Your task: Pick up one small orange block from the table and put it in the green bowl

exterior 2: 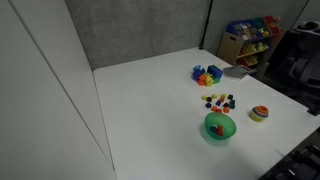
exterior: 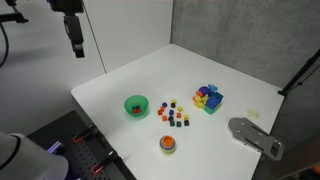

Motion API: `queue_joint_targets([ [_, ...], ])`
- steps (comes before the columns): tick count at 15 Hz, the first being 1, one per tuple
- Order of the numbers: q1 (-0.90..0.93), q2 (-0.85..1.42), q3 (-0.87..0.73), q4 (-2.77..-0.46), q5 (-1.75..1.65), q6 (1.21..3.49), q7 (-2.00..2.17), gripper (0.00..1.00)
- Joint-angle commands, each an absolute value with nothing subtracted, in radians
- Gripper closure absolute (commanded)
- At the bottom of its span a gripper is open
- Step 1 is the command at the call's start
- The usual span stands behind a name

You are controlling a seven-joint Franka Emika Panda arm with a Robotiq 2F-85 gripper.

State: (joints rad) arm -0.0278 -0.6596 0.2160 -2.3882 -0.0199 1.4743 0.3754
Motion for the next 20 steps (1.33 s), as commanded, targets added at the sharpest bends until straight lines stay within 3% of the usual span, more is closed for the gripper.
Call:
queue_joint_targets([
  [1,-0.012,-0.657,0.204,-2.387,-0.026,1.473,0.383,0.0],
  [9,-0.005,-0.619,0.193,-2.375,0.013,1.535,0.381,0.0],
  [20,-0.011,-0.39,0.122,-2.379,0.077,1.883,0.344,0.0],
])
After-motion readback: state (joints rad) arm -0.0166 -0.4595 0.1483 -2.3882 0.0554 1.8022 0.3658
